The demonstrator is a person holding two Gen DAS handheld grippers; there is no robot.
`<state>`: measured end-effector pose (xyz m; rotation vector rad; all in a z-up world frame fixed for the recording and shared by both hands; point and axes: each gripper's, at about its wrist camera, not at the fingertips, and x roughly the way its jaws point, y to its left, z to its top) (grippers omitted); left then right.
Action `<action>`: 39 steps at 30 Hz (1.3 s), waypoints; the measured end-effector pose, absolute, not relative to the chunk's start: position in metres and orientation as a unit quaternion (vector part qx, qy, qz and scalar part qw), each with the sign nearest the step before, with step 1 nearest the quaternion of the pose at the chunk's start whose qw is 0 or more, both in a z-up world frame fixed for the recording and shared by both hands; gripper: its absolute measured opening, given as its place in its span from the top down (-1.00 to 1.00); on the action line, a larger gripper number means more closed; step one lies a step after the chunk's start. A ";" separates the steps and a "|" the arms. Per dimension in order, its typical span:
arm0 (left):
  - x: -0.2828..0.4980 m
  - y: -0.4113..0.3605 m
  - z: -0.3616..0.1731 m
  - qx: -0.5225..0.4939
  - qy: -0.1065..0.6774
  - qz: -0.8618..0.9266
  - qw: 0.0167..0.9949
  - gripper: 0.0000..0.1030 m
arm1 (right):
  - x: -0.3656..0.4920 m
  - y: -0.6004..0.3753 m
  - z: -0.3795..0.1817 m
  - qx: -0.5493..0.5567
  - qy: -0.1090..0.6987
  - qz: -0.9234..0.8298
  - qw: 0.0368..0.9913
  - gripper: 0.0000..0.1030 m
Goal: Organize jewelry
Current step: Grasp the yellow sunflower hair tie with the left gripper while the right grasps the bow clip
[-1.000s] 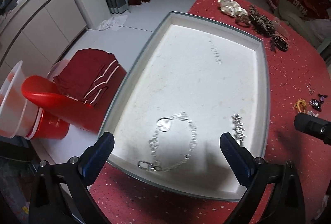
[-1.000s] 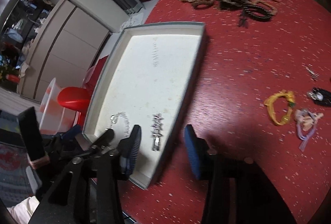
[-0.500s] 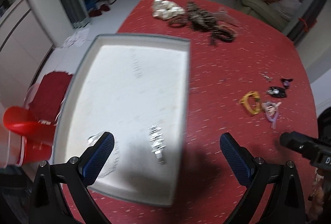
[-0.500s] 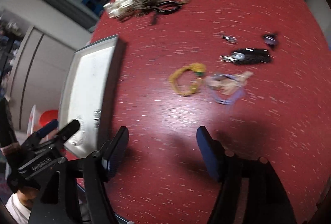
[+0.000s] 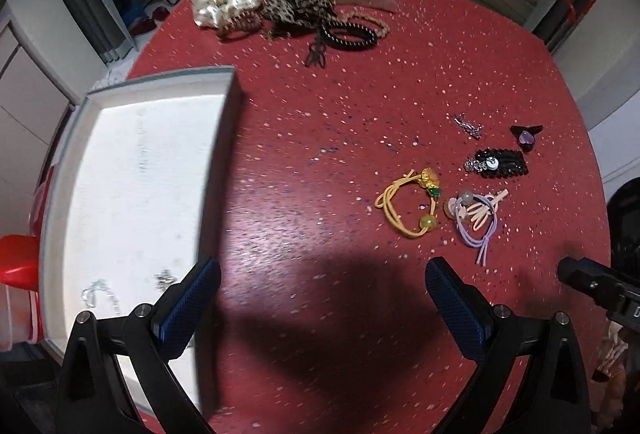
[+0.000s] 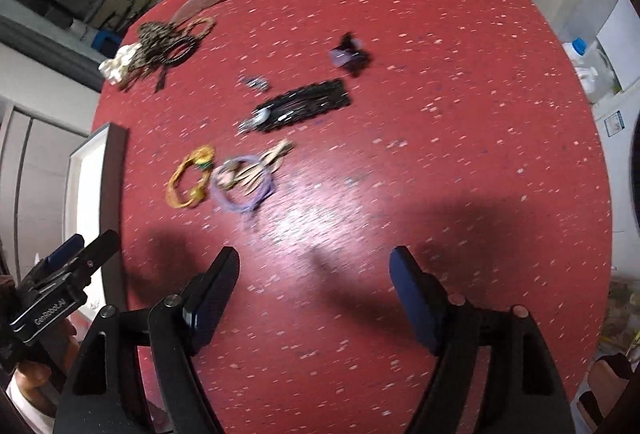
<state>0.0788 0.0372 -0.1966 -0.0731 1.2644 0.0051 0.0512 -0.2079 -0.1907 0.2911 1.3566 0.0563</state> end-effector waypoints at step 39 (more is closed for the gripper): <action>0.129 -0.013 -0.253 -0.016 0.604 0.005 0.797 -0.81 | 0.181 -0.221 -0.225 0.008 0.594 0.045 0.803 -0.55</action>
